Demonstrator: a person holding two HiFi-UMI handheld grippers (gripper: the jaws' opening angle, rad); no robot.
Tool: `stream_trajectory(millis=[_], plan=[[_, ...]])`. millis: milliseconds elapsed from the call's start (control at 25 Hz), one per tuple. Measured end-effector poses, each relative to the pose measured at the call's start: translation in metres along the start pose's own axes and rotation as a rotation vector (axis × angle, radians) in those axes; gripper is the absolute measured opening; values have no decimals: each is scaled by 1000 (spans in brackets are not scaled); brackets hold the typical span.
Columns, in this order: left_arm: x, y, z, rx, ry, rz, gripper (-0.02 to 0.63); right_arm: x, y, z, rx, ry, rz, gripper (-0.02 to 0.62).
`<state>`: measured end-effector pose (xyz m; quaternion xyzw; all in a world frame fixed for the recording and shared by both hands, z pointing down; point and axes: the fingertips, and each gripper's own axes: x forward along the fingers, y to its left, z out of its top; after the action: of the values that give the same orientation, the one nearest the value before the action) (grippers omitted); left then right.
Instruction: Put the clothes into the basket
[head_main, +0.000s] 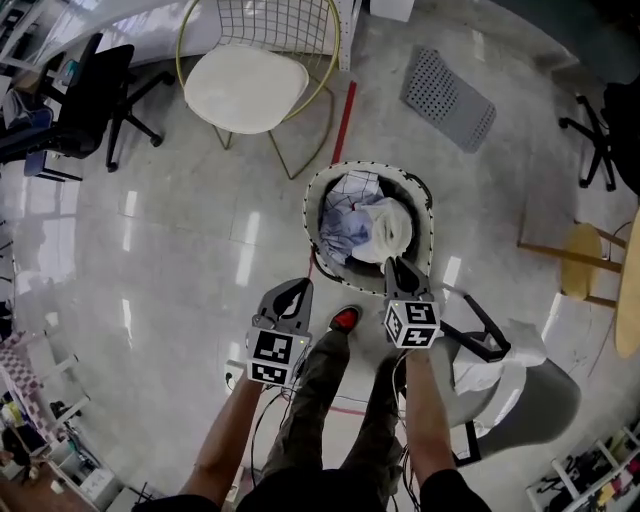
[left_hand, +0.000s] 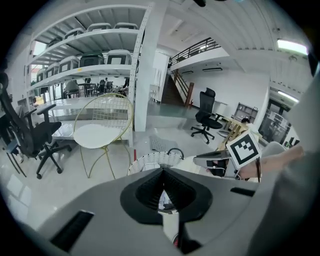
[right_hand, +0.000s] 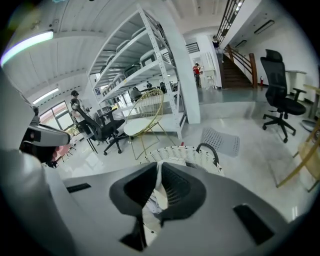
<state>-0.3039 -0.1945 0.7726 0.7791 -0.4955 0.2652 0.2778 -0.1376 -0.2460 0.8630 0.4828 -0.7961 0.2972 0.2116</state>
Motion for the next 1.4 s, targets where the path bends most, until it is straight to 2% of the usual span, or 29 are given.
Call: stream_trajectory(millis=[240,280,360,560,1080,1240,1400], plan=[[7,-6,-11,0,16,-2,6,0,-7,-17,30,24,15,45],[7,-8,-11,2,18,-3,6,-2,-8,-17,37,24,18,59],[6,-12,-9,6,20,-7,6,-6,-8,-14,37,17,25,140],[0,-19,4,19,-1,-9,6,-21,-1,4,25,-25,45,198],[-44,-59,65,58,-117,-6,6,-95,14,66,-42,-128,55,199],[-64,-74,91,74,-175,-1,6,-131,14,93,-34,-195,38,179],[-84,-98,111,94,-214,-5,6,-174,13,116,-71,-253,17,150]])
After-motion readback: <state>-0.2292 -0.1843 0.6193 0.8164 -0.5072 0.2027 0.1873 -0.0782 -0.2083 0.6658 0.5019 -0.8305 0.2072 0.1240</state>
